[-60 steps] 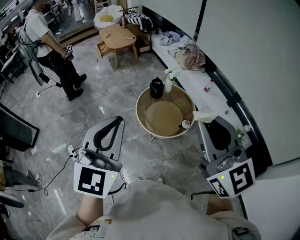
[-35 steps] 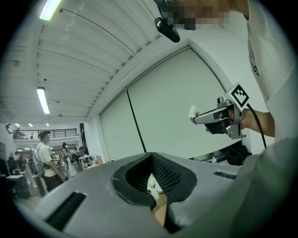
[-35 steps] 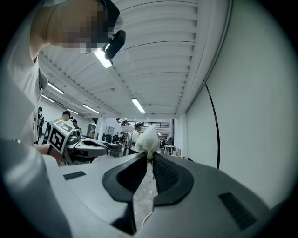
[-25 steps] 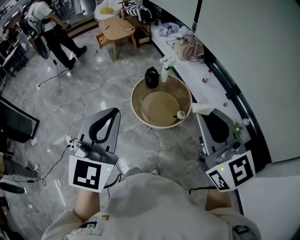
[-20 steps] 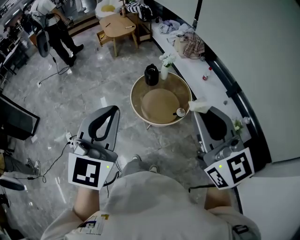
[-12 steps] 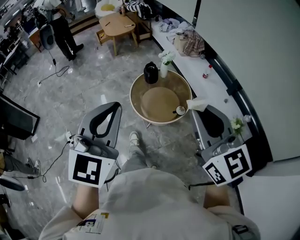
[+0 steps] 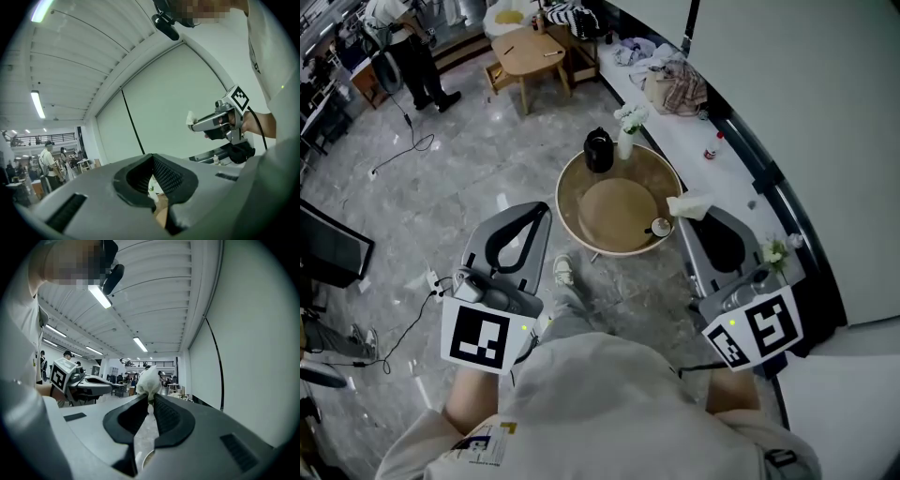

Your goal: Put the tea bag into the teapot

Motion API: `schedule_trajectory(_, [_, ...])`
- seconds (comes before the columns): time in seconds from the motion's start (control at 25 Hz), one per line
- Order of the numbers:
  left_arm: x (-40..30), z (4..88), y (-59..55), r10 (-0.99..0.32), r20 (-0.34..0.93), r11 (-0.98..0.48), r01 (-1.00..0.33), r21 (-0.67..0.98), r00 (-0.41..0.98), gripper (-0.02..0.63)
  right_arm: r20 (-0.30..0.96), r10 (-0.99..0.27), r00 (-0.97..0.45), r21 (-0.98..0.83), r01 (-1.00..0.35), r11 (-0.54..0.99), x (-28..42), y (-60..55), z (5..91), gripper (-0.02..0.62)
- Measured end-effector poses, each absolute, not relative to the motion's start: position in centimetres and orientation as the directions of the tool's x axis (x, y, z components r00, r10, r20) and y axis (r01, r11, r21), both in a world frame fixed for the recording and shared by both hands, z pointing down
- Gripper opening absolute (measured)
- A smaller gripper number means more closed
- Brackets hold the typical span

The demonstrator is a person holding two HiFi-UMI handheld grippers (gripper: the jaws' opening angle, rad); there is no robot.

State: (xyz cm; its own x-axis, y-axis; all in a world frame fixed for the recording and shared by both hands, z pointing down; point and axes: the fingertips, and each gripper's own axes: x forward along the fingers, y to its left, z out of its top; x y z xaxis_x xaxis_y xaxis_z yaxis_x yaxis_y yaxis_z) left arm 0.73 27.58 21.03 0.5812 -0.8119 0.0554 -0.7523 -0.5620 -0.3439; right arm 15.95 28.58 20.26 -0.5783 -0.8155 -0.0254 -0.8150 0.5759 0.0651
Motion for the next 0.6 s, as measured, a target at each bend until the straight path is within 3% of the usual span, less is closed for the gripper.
schedule_trajectory(0.6, [-3.2,22.8,15.0,-0.785,0.097,-0.609,-0.733,-0.303,0.612,0.008,0.070,-0.822,-0.565,0.066,-0.820,0.569,11.4,16.4,21.9,0.040])
